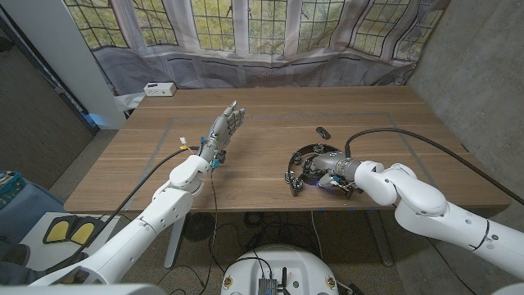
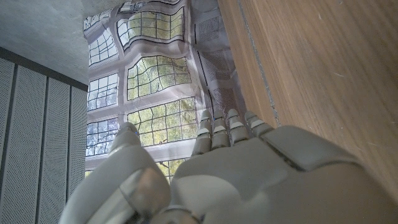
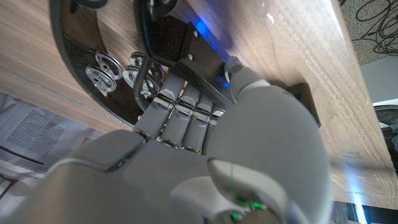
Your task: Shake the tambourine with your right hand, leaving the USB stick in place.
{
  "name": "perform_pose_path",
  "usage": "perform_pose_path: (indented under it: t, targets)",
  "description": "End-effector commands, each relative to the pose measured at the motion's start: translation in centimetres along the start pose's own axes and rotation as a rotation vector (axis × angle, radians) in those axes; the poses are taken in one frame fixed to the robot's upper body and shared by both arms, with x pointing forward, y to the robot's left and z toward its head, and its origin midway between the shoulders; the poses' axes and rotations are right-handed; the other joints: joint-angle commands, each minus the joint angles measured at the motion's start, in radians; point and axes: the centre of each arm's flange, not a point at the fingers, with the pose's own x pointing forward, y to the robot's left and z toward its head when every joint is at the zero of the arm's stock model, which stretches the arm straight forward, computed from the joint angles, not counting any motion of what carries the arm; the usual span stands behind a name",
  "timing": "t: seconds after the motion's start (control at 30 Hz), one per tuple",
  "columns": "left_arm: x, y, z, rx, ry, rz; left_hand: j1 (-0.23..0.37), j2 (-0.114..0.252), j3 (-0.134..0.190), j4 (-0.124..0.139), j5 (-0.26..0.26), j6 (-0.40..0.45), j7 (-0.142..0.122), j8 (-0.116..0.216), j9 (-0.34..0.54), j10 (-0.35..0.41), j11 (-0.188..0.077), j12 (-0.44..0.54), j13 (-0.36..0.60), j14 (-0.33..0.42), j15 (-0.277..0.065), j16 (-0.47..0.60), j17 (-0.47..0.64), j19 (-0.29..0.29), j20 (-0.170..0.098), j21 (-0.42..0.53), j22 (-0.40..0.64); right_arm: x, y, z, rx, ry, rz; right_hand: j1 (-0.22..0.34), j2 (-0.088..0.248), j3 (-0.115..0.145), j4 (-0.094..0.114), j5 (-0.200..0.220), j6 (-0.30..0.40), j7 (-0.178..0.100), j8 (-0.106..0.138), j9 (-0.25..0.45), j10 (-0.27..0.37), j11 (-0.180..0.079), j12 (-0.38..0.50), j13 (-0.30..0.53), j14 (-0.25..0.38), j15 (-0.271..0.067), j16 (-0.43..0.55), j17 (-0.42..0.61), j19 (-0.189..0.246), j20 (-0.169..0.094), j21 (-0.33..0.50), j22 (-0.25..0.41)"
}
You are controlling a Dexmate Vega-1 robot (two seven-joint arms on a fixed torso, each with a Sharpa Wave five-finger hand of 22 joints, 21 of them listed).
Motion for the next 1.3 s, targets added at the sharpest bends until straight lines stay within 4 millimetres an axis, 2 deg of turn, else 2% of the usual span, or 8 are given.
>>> perform_pose_path:
  t: [0.03, 0.2, 0.57, 0.7, 1.03, 1.3]
  targets:
    - [0.1, 0.2, -0.2, -0.005, 0.001, -0.001, -0.001, 0.004, 0.005, 0.002, -0.004, 0.007, -0.001, -0.002, 0.002, 0.008, 0.000, -0.004, 0.004, -0.001, 0.000, 0.000, 0.001, -0.005, 0.007, 0.003, 0.002, 0.2, 0.4, -0.1, 0.006, 0.012, -0.003, 0.041, 0.045, 0.001, 0.003, 0.007, 0.055, -0.059, -0.003, 0.003, -0.008, 0.004, -0.002, 0.004, -0.009, -0.020, -0.004, 0.007, -0.004, 0.003, 0.001, 0.003]
    - [0.2, 0.2, -0.3, -0.007, 0.003, -0.004, -0.001, 0.004, 0.006, 0.002, -0.004, 0.008, -0.003, -0.002, 0.002, 0.008, 0.002, -0.004, 0.004, -0.001, 0.000, 0.000, 0.001, -0.005, 0.007, 0.003, 0.002, 0.2, 0.6, -0.2, 0.006, 0.019, 0.000, 0.035, 0.028, -0.007, -0.006, 0.006, 0.042, -0.059, -0.007, 0.003, -0.018, 0.001, -0.005, 0.004, -0.028, -0.017, -0.013, 0.006, -0.011, 0.004, 0.000, 0.002]
    - [0.4, 0.4, -0.4, -0.008, 0.006, -0.004, -0.002, 0.003, 0.006, 0.002, -0.004, 0.009, -0.005, -0.001, 0.002, 0.014, -0.001, -0.002, 0.004, 0.000, 0.001, 0.000, 0.001, -0.005, 0.008, 0.003, 0.002, 0.3, 1.0, -0.3, 0.002, 0.031, 0.005, -0.013, -0.016, -0.038, 0.000, -0.001, 0.002, -0.059, -0.016, 0.003, -0.045, 0.003, -0.013, 0.002, -0.045, -0.008, -0.031, -0.006, -0.016, 0.011, -0.001, 0.001]
    - [0.4, 0.4, -0.4, -0.007, 0.006, -0.005, -0.002, 0.003, 0.006, 0.002, -0.004, 0.012, -0.004, 0.000, 0.002, 0.015, -0.001, -0.001, 0.004, 0.001, 0.001, 0.001, 0.001, -0.005, 0.008, 0.003, 0.002, 0.4, 1.2, -0.3, 0.009, 0.034, 0.013, -0.030, -0.028, -0.046, 0.001, -0.002, -0.015, -0.055, -0.019, 0.002, -0.061, 0.004, -0.017, 0.002, -0.055, 0.004, -0.040, -0.012, -0.020, 0.015, -0.003, 0.000]
    - [0.8, 0.5, -0.2, -0.005, 0.004, -0.010, -0.003, 0.003, 0.007, 0.002, -0.004, 0.013, -0.006, -0.001, 0.002, 0.018, -0.002, 0.000, 0.004, 0.002, 0.002, 0.001, 0.001, -0.005, 0.009, 0.003, 0.002, 0.7, 1.6, -0.4, 0.019, 0.046, 0.055, -0.068, -0.046, -0.064, 0.005, -0.005, -0.063, -0.047, -0.025, 0.001, -0.107, 0.013, -0.028, 0.000, -0.095, 0.016, -0.058, -0.018, -0.044, 0.020, -0.017, -0.002]
    - [0.9, 0.6, -0.2, -0.004, 0.002, -0.011, -0.003, 0.003, 0.007, 0.003, -0.004, 0.015, -0.006, 0.000, 0.002, 0.018, -0.004, -0.001, 0.004, 0.002, 0.000, 0.001, 0.001, -0.006, 0.010, 0.003, 0.002, 0.7, 1.7, -0.7, 0.013, 0.070, 0.065, -0.084, -0.055, -0.068, 0.002, -0.006, -0.101, -0.040, -0.028, 0.000, -0.136, 0.022, -0.030, -0.001, -0.121, 0.029, -0.070, -0.026, -0.057, 0.025, -0.027, -0.003]
